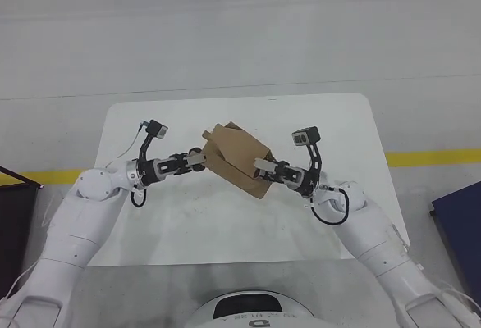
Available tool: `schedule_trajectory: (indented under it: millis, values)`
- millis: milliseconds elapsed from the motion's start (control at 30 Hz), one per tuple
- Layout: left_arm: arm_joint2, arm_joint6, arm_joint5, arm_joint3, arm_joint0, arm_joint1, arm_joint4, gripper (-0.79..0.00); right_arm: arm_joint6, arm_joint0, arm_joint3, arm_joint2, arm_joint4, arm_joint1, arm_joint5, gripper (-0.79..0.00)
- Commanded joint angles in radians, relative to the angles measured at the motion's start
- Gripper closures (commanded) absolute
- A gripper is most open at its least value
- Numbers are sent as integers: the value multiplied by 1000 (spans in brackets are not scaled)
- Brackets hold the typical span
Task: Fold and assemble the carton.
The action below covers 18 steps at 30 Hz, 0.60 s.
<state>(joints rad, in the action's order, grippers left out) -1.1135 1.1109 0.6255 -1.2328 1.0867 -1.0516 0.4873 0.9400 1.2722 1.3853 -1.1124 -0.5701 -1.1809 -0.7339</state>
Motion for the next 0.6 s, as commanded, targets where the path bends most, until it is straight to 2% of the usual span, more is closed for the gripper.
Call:
schedule_trajectory:
  millis: [0,333,400,433,467,533,567]
  values:
    - [0,-3,2,-3,3,0,0,0,-10,2,2,0,14,0,-6,-332]
    - [-4,-18,4,-17,16,-1,-3,0,-4,-16,-20,26,53,-5,14,-277]
    - [-4,-24,3,-21,19,-1,-7,0,-2,-16,-21,28,57,-5,9,-188]
    - [-4,-28,3,-23,21,-1,-10,0,0,-14,-20,29,58,-5,8,-111]
    - [-4,-34,2,-24,22,-2,-12,0,6,-13,-19,29,59,-4,6,0]
    - [-5,-56,-3,-26,28,-3,-10,0,30,-10,-18,30,69,-2,11,0]
    - [-7,-69,-6,-27,29,-3,-11,-305,44,-7,-18,30,77,0,15,0]
